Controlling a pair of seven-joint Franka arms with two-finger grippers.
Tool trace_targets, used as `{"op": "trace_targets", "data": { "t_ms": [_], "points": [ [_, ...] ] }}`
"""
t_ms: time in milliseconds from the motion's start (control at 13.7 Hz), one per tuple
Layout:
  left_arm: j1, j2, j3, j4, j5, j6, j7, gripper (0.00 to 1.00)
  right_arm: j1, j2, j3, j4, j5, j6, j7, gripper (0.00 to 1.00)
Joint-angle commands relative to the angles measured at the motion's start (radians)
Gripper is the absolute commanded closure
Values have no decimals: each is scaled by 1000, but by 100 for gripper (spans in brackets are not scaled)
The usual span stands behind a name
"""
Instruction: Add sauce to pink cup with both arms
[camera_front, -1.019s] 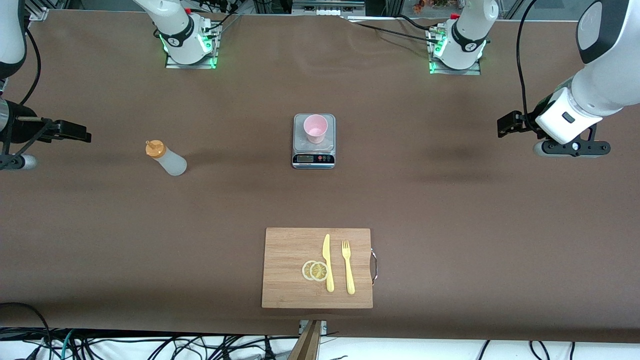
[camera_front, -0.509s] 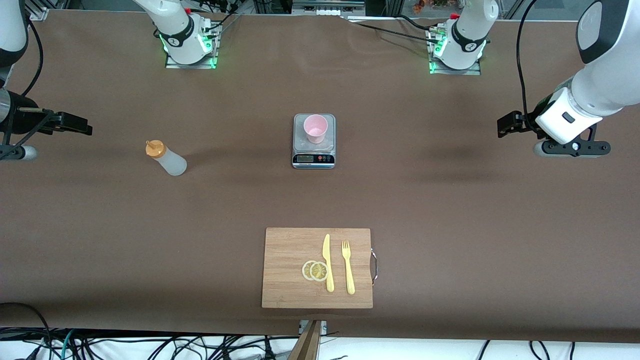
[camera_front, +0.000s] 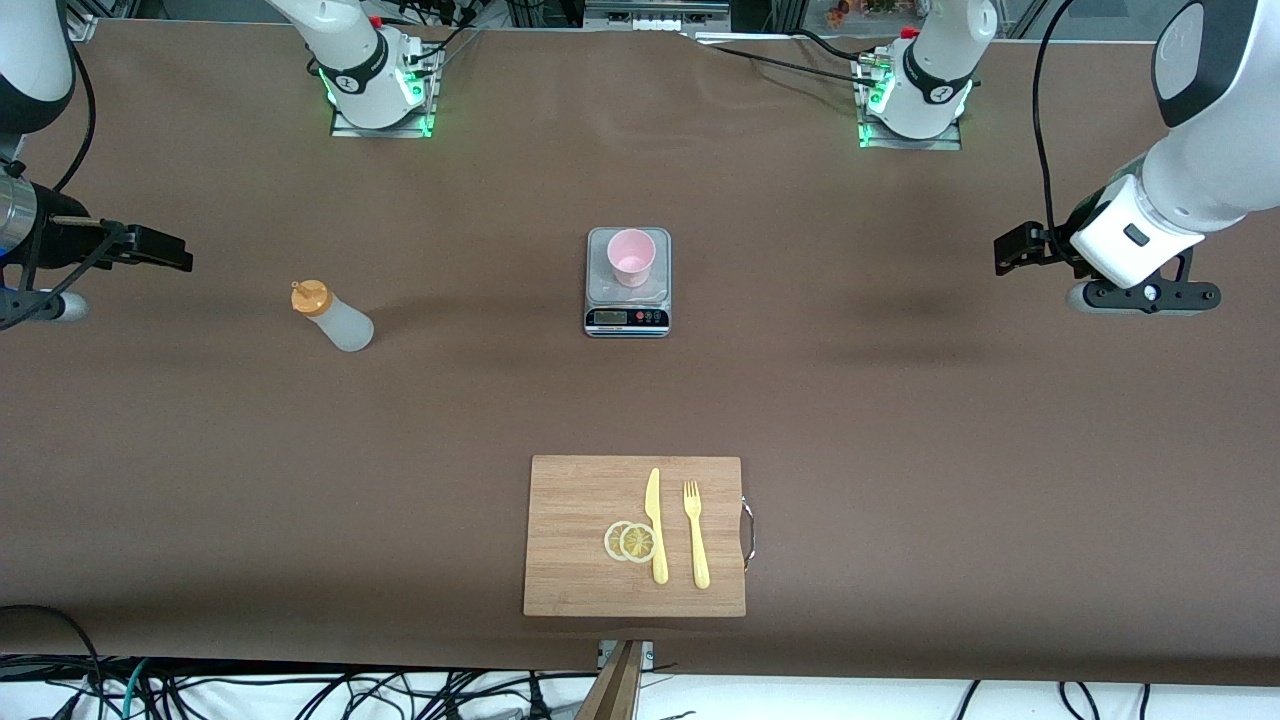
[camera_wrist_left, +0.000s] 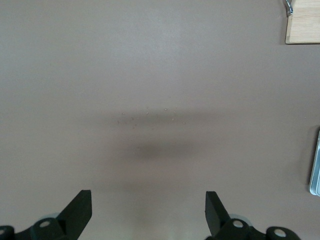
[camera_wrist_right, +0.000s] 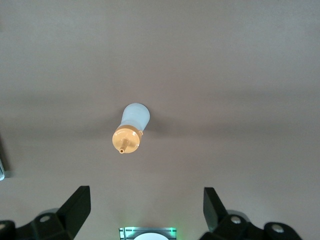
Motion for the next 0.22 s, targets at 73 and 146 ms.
{"op": "trace_targets", "data": {
  "t_ms": [73,146],
  "points": [
    [1,2,-5,20,25,-11,-8,0,-3,4,7,12,-14,1,11,0],
    [1,2,-5,20,25,-11,-8,0,-3,4,7,12,-13,1,9,0]
  ]
}}
